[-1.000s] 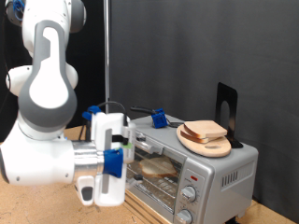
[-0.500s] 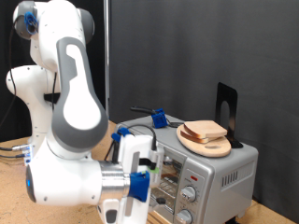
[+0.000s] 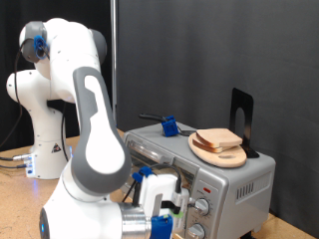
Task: Make a piece of toast with the oven
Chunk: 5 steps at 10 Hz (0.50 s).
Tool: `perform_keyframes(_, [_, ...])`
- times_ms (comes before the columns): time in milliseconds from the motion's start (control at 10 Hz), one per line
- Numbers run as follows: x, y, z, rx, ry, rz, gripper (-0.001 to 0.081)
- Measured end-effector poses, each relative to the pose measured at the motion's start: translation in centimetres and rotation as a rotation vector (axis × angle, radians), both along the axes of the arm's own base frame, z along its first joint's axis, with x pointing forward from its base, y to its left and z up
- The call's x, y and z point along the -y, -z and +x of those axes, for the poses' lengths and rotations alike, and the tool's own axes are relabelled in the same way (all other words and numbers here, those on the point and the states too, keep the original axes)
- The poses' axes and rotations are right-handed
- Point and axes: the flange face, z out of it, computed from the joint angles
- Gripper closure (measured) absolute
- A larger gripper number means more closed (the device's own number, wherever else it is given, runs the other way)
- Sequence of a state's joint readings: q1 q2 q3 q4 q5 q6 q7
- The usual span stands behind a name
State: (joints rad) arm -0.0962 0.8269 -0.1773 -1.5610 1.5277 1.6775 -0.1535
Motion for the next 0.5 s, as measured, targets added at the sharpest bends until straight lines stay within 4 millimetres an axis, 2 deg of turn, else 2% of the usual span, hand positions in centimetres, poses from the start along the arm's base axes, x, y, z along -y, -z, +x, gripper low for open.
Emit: perform_keyframes(500, [0.3, 1.9, 0.2, -0.012, -0.015, 0.013, 0.0005])
